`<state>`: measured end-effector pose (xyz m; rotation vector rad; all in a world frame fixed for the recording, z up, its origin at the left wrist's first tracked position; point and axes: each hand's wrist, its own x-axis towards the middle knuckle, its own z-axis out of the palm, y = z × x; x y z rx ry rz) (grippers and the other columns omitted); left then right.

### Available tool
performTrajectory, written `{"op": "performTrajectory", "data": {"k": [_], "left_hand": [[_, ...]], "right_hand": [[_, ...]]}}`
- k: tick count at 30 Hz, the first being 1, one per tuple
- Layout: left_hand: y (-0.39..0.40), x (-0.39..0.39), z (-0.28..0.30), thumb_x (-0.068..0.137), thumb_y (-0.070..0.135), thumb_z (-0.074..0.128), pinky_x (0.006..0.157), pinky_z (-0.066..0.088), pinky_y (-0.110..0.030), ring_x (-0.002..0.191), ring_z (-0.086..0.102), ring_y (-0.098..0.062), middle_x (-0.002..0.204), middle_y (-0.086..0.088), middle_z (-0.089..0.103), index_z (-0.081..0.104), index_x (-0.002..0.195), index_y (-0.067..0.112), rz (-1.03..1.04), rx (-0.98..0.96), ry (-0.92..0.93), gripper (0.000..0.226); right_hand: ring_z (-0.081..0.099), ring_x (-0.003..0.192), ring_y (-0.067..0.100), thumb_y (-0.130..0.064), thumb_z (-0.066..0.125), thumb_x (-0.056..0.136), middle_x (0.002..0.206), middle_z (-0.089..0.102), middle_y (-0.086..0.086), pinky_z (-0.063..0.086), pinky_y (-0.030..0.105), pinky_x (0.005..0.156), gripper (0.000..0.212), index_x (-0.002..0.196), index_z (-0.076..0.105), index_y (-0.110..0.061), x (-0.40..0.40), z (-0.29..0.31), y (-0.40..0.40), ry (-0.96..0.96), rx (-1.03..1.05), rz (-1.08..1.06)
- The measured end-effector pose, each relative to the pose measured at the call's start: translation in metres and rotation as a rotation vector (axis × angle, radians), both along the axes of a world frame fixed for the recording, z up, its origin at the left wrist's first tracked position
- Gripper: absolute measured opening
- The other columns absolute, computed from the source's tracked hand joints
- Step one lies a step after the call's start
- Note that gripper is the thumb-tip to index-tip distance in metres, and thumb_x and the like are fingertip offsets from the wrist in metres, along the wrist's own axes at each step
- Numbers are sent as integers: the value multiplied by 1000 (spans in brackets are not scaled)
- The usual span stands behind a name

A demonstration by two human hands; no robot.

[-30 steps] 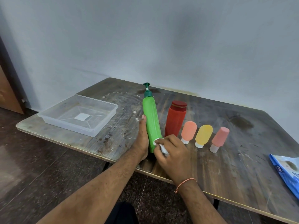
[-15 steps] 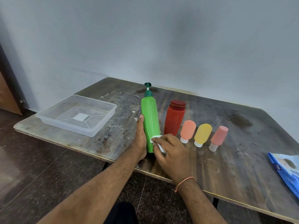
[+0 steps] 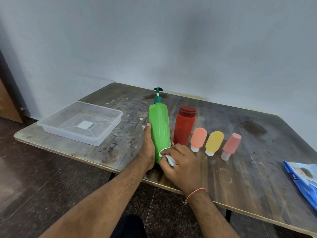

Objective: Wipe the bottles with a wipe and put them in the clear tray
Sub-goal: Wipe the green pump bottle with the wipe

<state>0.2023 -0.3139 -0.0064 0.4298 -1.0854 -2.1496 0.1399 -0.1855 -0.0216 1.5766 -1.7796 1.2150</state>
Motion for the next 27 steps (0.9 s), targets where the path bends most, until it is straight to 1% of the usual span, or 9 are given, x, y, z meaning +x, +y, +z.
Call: {"op": "performTrajectory", "data": {"k": [3, 6, 8, 12, 15, 18, 21, 23, 27], "left_hand": [[-2, -1, -3, 101, 74, 24, 75, 60, -39, 81, 69, -27, 103, -19, 73, 70, 125, -3, -3, -16, -5, 93], [-3, 0, -3, 100, 74, 23, 74, 59, -38, 80, 69, -26, 102, -18, 74, 72, 122, -1, -9, -19, 10, 92], [-2, 0, -2, 100, 74, 23, 73, 59, -38, 80, 68, -27, 101, -19, 73, 71, 123, -3, -20, -21, 10, 93], [-3, -1, -5, 101, 73, 26, 78, 59, -41, 86, 69, -29, 107, -24, 70, 71, 123, -4, -26, -25, 9, 91], [-6, -2, -8, 97, 76, 30, 84, 56, -42, 90, 69, -30, 110, -25, 70, 70, 125, -4, -15, -42, -2, 93], [-8, -2, -8, 94, 79, 32, 81, 57, -40, 88, 69, -29, 108, -23, 71, 74, 119, 0, -31, -24, 17, 93], [-5, -2, -6, 96, 78, 30, 78, 56, -40, 84, 68, -28, 103, -21, 71, 77, 112, 3, -49, -10, 38, 90], [-3, -1, -5, 97, 77, 29, 79, 57, -40, 85, 68, -28, 104, -21, 71, 76, 113, 3, -44, -4, 44, 89], [-4, 0, -5, 98, 76, 26, 79, 57, -39, 85, 69, -28, 105, -21, 72, 75, 114, 2, -26, 12, 38, 90]], "right_hand": [[68, 89, 16, -15, 75, 90, 95, 70, -6, 57, 38, 78, 9, 97, 81, -18, -3, 0, 0, -47, -13, -53], [69, 93, 17, -17, 75, 94, 101, 72, -7, 57, 39, 80, 13, 104, 82, -19, -5, 1, 0, -78, -11, -3], [69, 89, 16, -15, 78, 90, 98, 73, -8, 57, 39, 77, 13, 99, 84, -21, -4, 0, 1, -73, -17, 21], [66, 82, 15, -14, 77, 86, 90, 70, -9, 55, 39, 72, 8, 90, 81, -21, -4, -1, 0, -85, -27, -24], [68, 86, 14, -14, 76, 89, 93, 71, -8, 56, 38, 75, 8, 94, 80, -19, -5, 0, 1, -110, -44, -30], [69, 90, 16, -17, 76, 92, 99, 73, -9, 56, 39, 78, 11, 100, 82, -21, -5, 1, 2, -106, -33, 16], [67, 84, 15, -15, 77, 87, 93, 73, -11, 55, 38, 74, 10, 93, 82, -22, -5, -1, 2, -101, -25, 30], [66, 83, 13, -15, 77, 86, 91, 71, -12, 55, 40, 73, 8, 90, 80, -22, -5, -1, 1, -127, -29, 11], [69, 90, 13, -15, 75, 90, 96, 72, -12, 56, 40, 78, 10, 96, 81, -22, -7, 1, 3, -163, -45, 31]]}}
